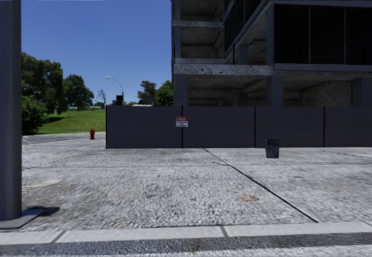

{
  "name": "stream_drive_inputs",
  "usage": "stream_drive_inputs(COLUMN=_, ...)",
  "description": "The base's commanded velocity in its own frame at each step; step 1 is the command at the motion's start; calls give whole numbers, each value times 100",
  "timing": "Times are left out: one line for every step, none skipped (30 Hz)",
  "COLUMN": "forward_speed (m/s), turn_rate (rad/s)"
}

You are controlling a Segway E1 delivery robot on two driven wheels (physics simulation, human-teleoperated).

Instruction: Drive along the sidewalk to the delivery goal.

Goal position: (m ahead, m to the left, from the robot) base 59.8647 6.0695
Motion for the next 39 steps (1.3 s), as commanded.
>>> stream_drive_inputs(forward_speed=200, turn_rate=28)
stream_drive_inputs(forward_speed=200, turn_rate=28)
stream_drive_inputs(forward_speed=200, turn_rate=28)
stream_drive_inputs(forward_speed=200, turn_rate=28)
stream_drive_inputs(forward_speed=200, turn_rate=28)
stream_drive_inputs(forward_speed=200, turn_rate=28)
stream_drive_inputs(forward_speed=200, turn_rate=28)
stream_drive_inputs(forward_speed=200, turn_rate=28)
stream_drive_inputs(forward_speed=200, turn_rate=28)
stream_drive_inputs(forward_speed=200, turn_rate=28)
stream_drive_inputs(forward_speed=200, turn_rate=29)
stream_drive_inputs(forward_speed=200, turn_rate=29)
stream_drive_inputs(forward_speed=200, turn_rate=29)
stream_drive_inputs(forward_speed=200, turn_rate=32)
stream_drive_inputs(forward_speed=200, turn_rate=33)
stream_drive_inputs(forward_speed=200, turn_rate=33)
stream_drive_inputs(forward_speed=200, turn_rate=34)
stream_drive_inputs(forward_speed=200, turn_rate=35)
stream_drive_inputs(forward_speed=200, turn_rate=35)
stream_drive_inputs(forward_speed=200, turn_rate=36)
stream_drive_inputs(forward_speed=200, turn_rate=36)
stream_drive_inputs(forward_speed=200, turn_rate=38)
stream_drive_inputs(forward_speed=200, turn_rate=39)
stream_drive_inputs(forward_speed=200, turn_rate=39)
stream_drive_inputs(forward_speed=200, turn_rate=40)
stream_drive_inputs(forward_speed=200, turn_rate=40)
stream_drive_inputs(forward_speed=200, turn_rate=40)
stream_drive_inputs(forward_speed=200, turn_rate=40)
stream_drive_inputs(forward_speed=200, turn_rate=43)
stream_drive_inputs(forward_speed=200, turn_rate=43)
stream_drive_inputs(forward_speed=200, turn_rate=49)
stream_drive_inputs(forward_speed=200, turn_rate=51)
stream_drive_inputs(forward_speed=200, turn_rate=51)
stream_drive_inputs(forward_speed=200, turn_rate=51)
stream_drive_inputs(forward_speed=200, turn_rate=51)
stream_drive_inputs(forward_speed=200, turn_rate=51)
stream_drive_inputs(forward_speed=200, turn_rate=51)
stream_drive_inputs(forward_speed=200, turn_rate=51)
stream_drive_inputs(forward_speed=200, turn_rate=51)
